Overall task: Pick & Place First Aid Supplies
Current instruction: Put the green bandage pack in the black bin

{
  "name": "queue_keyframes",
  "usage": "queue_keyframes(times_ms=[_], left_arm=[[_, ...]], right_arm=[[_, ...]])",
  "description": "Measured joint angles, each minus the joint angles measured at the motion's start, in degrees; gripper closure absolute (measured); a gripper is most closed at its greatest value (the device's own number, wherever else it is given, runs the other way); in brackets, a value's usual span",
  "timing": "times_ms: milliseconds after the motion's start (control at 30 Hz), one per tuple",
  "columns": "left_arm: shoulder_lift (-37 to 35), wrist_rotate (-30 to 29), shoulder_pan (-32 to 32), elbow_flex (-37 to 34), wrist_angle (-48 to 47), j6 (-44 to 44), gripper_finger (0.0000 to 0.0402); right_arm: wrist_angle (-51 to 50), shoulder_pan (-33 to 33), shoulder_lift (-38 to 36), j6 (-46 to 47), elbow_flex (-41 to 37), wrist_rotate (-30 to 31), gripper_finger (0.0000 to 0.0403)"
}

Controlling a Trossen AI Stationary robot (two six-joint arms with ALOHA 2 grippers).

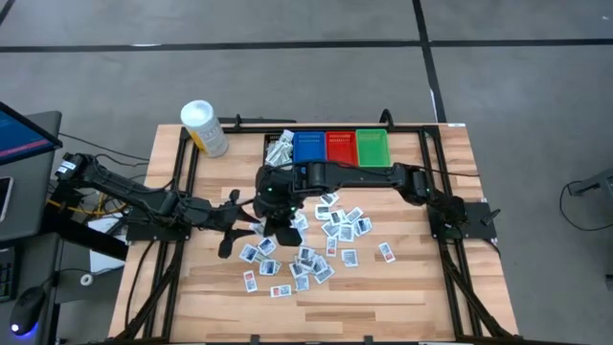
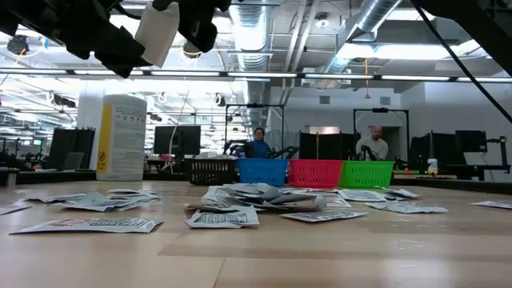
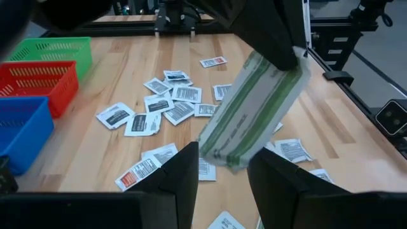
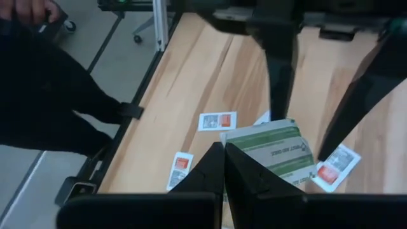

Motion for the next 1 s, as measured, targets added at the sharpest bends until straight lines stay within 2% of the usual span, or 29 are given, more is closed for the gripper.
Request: queue_keyframes(times_ms=[267, 400, 533, 700, 1000], left_arm=[[-0.02, 0.18, 0.00, 0.00, 0.04, 0.00, 0.0283], [-0.02, 0.48, 0.00, 0.00, 0.05, -0.17, 0.0321], [-0.02, 0.59, 0.00, 0.00, 0.09, -0.24, 0.0383], [-0.01, 0.57, 0.00, 0.01, 0.09, -0.42, 0.0394], [0.00, 0.77, 0.00, 0.00, -0.03, -1.24, 0.0396]], right_arm=[[2.88, 0.00, 0.00, 0.00, -0.02, 1.43, 0.0402], [2.84, 0.00, 0.00, 0.01, -0.02, 3.19, 0.0402], [2.76, -0.03, 0.00, 0.00, -0.02, 3.21, 0.0396], [2.58, 0.07, 0.00, -0.25, -0.02, 3.52, 0.0359], [-3.25, -0.56, -0.16, 1.56, -0.04, 11.32, 0.0276]])
